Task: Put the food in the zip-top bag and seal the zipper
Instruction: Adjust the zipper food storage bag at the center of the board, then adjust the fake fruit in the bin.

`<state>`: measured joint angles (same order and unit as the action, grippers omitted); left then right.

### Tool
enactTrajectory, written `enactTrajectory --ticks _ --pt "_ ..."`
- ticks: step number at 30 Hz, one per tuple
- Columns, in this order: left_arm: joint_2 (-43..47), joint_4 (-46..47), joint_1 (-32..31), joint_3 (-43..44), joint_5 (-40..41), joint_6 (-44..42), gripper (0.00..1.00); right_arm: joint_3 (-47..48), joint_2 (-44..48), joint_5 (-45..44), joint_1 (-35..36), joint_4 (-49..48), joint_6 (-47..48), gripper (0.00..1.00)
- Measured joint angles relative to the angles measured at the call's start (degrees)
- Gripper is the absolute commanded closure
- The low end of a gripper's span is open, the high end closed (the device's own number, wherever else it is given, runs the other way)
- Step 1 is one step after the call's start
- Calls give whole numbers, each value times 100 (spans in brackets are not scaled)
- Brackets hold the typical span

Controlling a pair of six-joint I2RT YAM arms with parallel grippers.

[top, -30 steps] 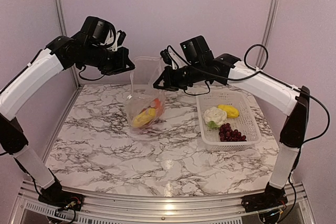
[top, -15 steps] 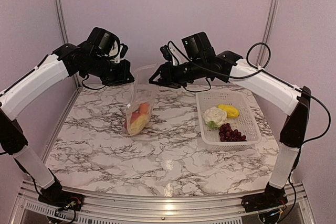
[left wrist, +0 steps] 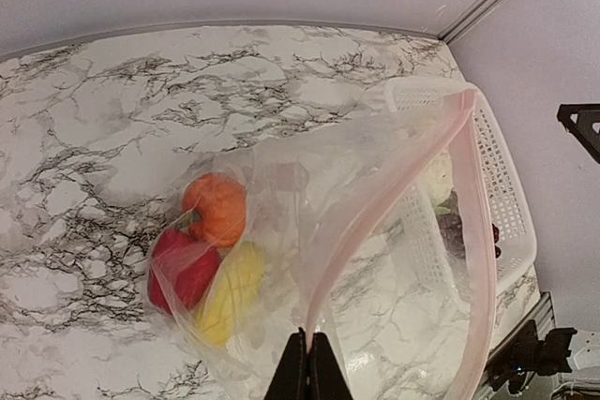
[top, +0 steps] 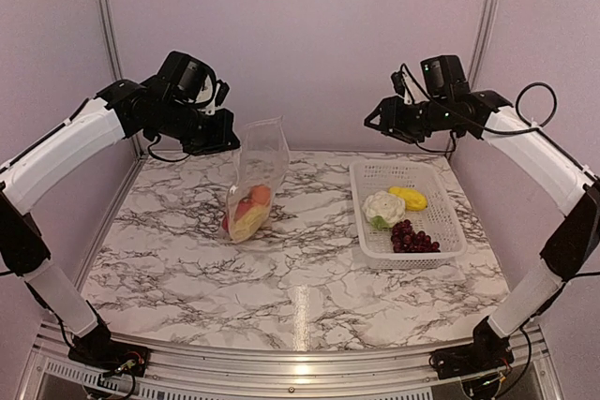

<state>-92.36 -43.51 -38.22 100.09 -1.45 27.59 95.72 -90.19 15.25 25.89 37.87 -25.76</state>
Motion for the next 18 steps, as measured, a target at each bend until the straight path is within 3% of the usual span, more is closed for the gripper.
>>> enactTrajectory --ticks 9,18 --pt "0 37 0 -105 -9 2 100 -1309 96 -188 -1436 103 -42 47" --pt "15 101 0 -387 -9 20 100 -1327 -330 -442 -1657 208 83 46"
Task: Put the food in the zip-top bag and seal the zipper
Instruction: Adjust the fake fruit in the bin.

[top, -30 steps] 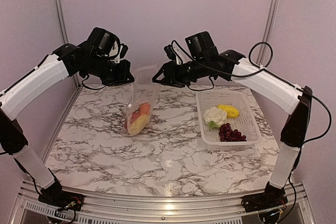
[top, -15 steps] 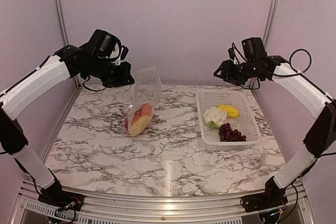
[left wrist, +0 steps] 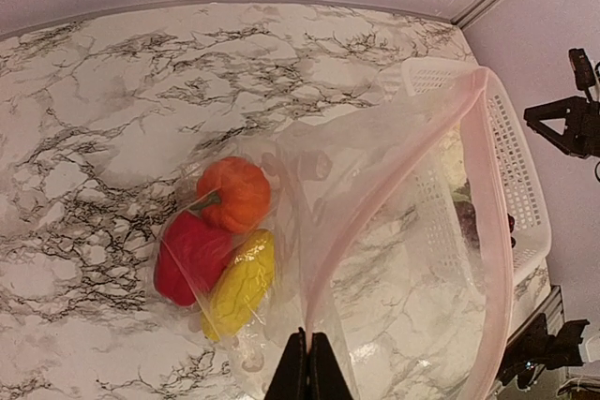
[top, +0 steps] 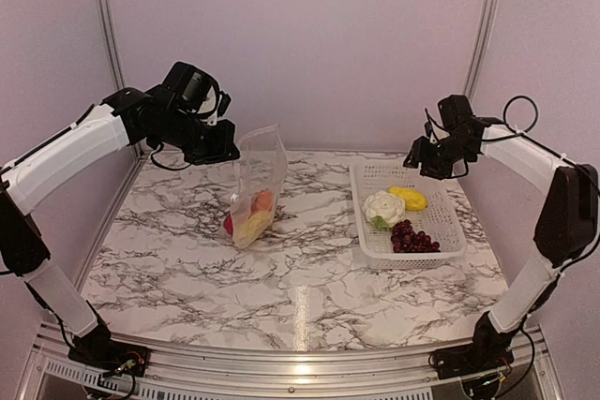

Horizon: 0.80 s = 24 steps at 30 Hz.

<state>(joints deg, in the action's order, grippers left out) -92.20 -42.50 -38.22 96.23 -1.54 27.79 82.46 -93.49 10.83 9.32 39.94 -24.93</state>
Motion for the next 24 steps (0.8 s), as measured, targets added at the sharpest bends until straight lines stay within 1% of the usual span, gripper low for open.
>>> enactTrajectory --ticks 6,20,24 --pt "7 24 0 -20 -2 4 100 437 -863 -181 -33 133 245 43" --pt "31 35 0 -42 4 24 100 1344 -2035 -363 -195 317 658 38" --pt "31 39 0 -42 2 24 100 1480 -2350 -385 -212 323 761 33"
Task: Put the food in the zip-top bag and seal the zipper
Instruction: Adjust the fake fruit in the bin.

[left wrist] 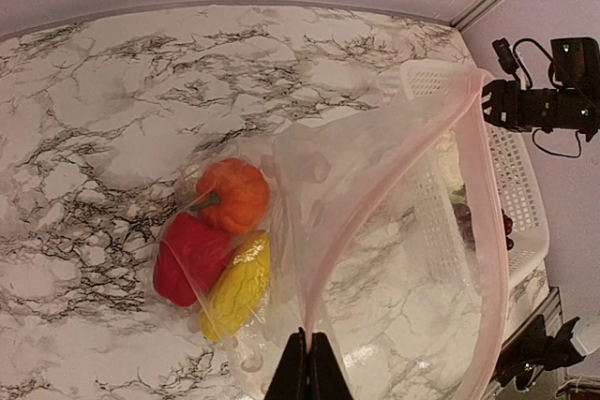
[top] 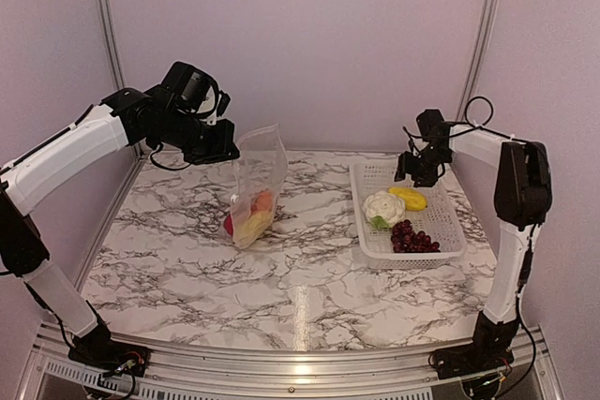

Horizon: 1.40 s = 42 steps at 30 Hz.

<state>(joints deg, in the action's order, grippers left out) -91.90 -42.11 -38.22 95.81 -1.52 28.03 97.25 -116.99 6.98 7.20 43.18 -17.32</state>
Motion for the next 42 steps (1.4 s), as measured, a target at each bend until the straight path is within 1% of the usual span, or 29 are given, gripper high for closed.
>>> enactTrajectory --ticks 8,14,21,27,31,36,37,42 --pt "0 2 0 0 -4 -2 100 245 -442 -11 0 4 280 31" --pt "0 2 0 0 -50 -4 100 212 -446 0 -2 2 361 31" --pt "-4 2 0 0 -107 -4 100 -549 -50 186 -9 -28 240 30" --pt "-114 35 0 0 -197 -7 100 -1123 546 297 -9 98 216 30" --pt "-162 61 0 0 -236 -7 100 -1209 896 293 -7 205 238 30" --pt "-162 79 0 0 -264 -9 100 -1169 1104 243 -7 310 278 30" --pt "-162 79 0 0 -275 -9 100 -1110 1108 219 -7 367 291 30" --pt "-162 85 0 0 -306 -7 100 -804 1102 -20 2 490 455 43"
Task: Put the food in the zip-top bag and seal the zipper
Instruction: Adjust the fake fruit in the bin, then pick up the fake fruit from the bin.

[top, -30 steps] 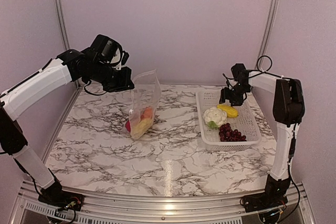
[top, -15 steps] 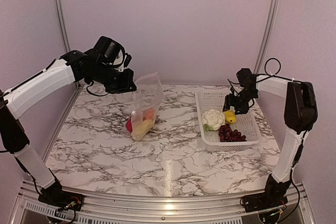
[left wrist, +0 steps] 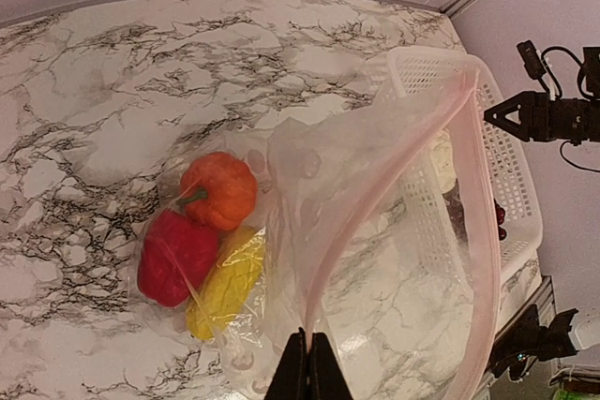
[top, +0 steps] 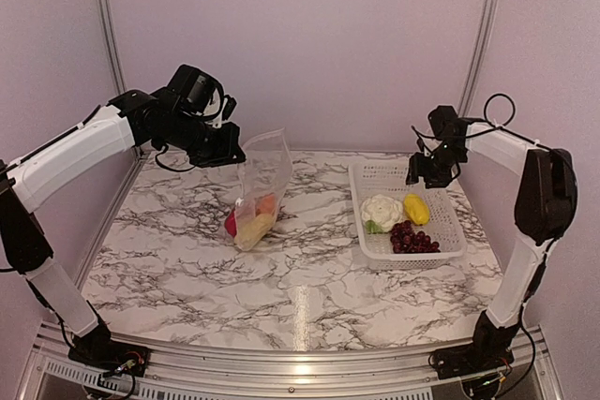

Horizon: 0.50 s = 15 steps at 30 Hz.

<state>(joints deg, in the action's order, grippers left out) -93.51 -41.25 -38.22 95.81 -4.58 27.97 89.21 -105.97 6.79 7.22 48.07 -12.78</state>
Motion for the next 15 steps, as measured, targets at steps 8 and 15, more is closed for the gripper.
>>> enactTrajectory --ticks 8,15 --pt "-4 22 0 0 -50 7 100 240 -378 -658 0 140 391 40" --pt "-4 26 0 0 -57 9 100 236 -702 -855 0 240 490 37"
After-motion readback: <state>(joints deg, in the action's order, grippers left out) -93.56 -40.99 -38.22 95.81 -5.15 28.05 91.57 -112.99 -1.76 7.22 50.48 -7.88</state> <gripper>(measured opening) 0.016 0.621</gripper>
